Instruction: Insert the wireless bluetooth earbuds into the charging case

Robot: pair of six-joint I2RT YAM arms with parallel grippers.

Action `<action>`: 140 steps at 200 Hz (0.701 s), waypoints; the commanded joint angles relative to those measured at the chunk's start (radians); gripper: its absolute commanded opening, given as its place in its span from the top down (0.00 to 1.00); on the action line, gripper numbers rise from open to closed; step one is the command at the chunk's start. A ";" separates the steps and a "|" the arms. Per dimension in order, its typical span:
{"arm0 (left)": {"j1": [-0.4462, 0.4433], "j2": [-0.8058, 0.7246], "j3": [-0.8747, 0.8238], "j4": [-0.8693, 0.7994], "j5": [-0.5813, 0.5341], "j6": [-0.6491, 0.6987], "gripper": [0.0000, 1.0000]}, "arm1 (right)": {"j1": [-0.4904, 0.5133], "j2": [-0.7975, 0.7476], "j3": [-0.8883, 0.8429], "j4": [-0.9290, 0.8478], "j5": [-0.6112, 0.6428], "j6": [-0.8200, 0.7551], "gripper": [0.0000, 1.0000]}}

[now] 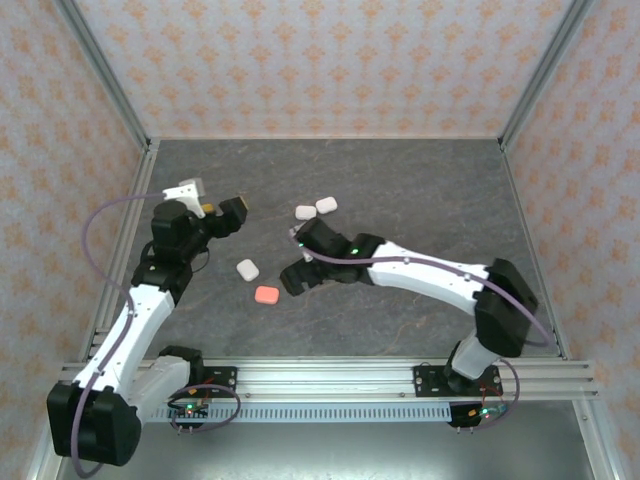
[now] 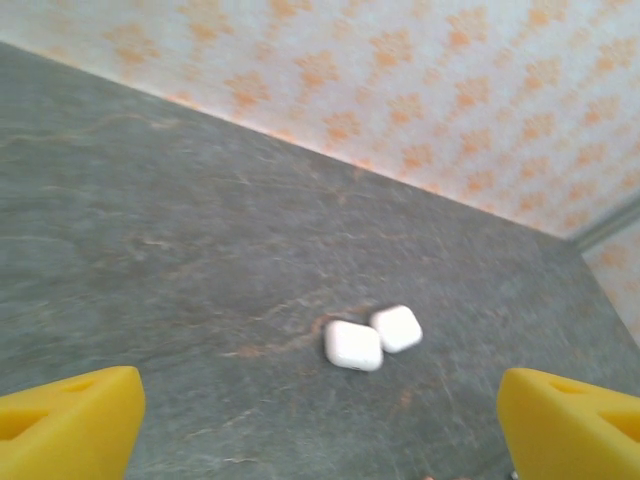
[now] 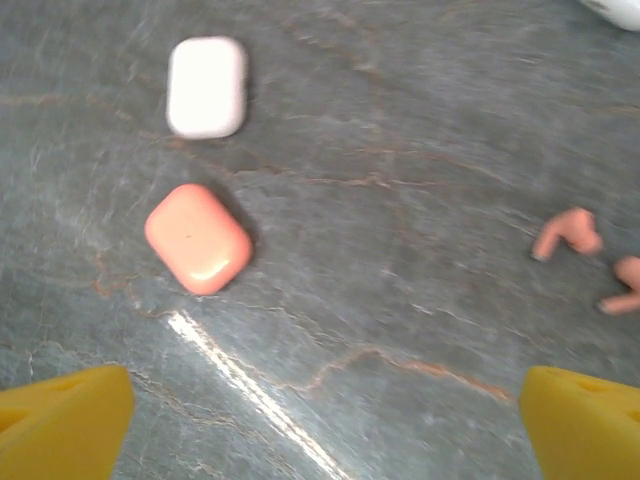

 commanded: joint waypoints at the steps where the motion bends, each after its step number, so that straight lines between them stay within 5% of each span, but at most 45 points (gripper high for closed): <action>1: 0.083 0.000 -0.023 -0.108 0.005 -0.063 0.08 | 0.065 0.107 0.104 -0.093 0.064 -0.117 0.01; 47: 0.206 0.007 -0.063 -0.097 0.081 -0.119 0.08 | 0.123 0.334 0.290 -0.154 0.058 -0.243 0.01; 140: 0.232 -0.017 -0.071 -0.120 0.078 -0.095 0.08 | 0.113 0.587 0.499 -0.200 0.008 -0.298 0.07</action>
